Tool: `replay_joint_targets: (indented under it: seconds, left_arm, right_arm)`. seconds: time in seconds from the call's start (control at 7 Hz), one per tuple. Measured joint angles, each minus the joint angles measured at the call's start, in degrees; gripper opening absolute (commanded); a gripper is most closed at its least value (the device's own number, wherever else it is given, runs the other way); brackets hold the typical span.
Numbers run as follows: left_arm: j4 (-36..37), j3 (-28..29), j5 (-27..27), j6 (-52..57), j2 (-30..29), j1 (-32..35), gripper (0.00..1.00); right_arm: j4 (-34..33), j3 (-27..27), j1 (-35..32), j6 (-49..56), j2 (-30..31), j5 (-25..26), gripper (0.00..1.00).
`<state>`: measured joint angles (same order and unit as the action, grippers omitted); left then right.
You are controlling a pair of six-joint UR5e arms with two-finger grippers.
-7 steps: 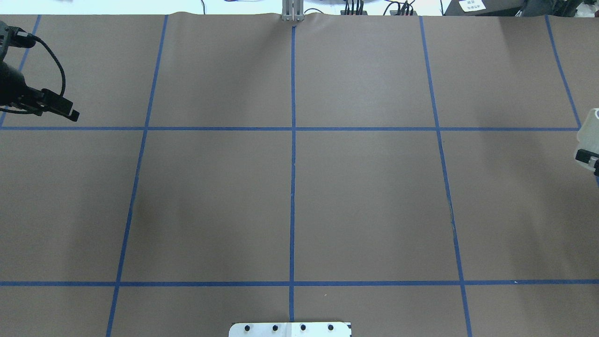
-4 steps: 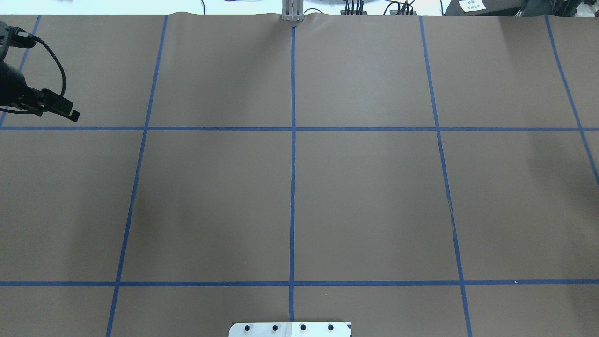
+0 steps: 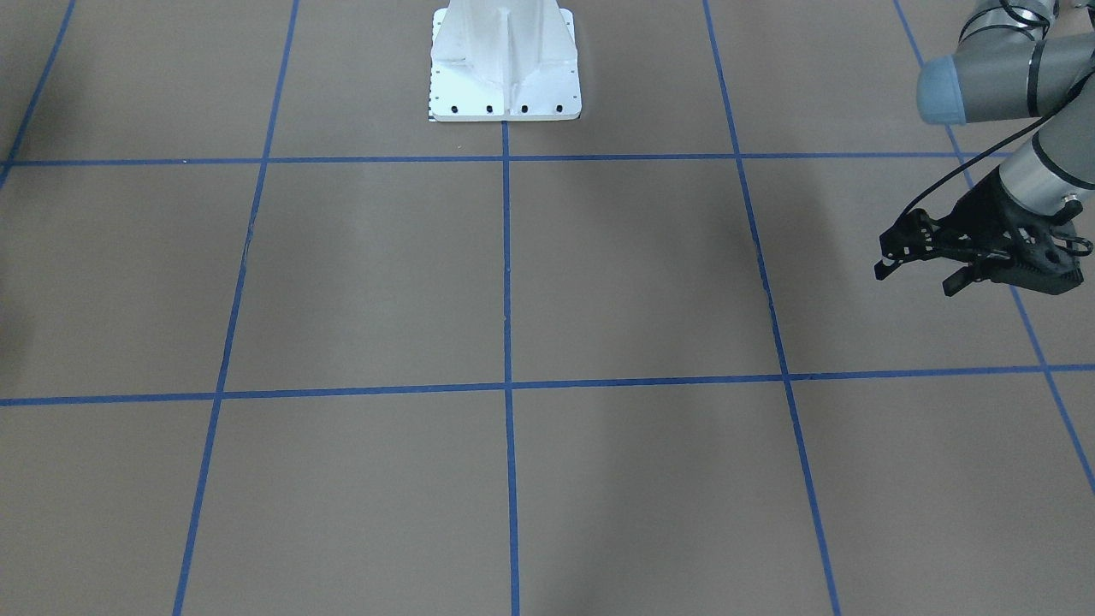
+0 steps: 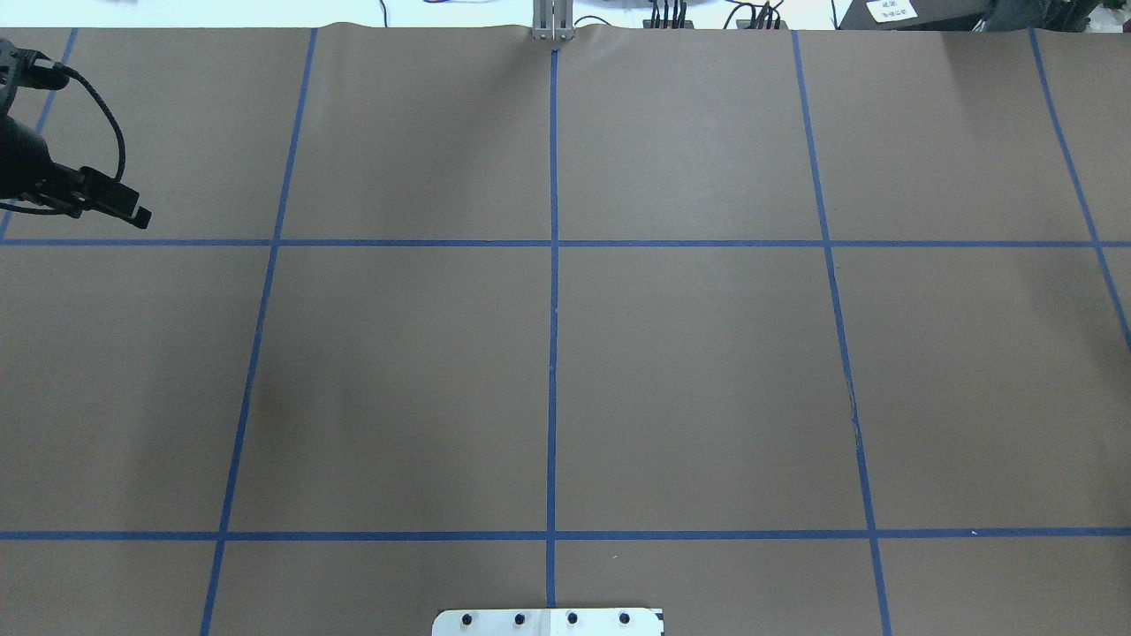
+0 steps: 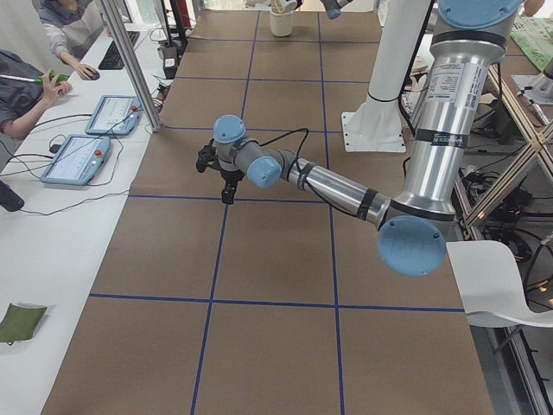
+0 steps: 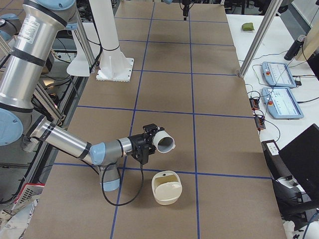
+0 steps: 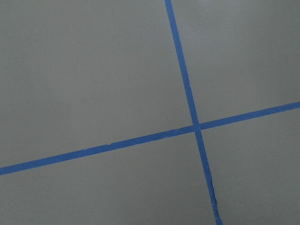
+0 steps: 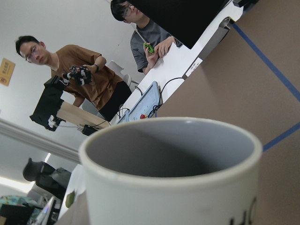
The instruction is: Left arm hands cup to right arm to dump lemon
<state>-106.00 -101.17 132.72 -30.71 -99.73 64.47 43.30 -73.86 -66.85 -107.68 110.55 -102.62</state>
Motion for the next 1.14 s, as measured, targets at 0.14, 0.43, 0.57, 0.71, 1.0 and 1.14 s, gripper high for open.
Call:
replay_joint_targets:
  seconds: [0.14,0.43,0.57,0.71,1.0,1.14]
  left_arm:
    - [0.0,-0.09,0.0,-0.01,0.0,0.03,1.0]
    - [0.0,-0.21,0.0,0.01,-0.02,0.04,1.0]
    - [0.0,-0.26,0.0,-0.02,-0.03,0.04,1.0]
    - [0.0,-0.3,0.0,-0.02,-0.05,0.04,1.0]
    - [0.0,-0.53,0.0,-0.03,-0.06,0.07,1.0]
    - [0.0,-0.87,0.01,-0.04,0.0,0.08,1.0]
  right_arm:
    - [3.03,2.58,-1.18,-6.91,-1.49,0.08,0.04]
    - [6.21,4.6,-4.11,-19.65,-2.71,0.3,0.04]
    - [6.7,5.06,-6.1,-26.43,-3.39,0.44,0.04]
    - [7.39,5.93,-8.2,-33.51,-4.14,0.74,0.04]
    - [10.82,8.6,-10.2,-48.22,-4.8,5.91,0.05]
    - [12.42,9.57,-10.4,-55.77,-4.8,10.39,0.07]
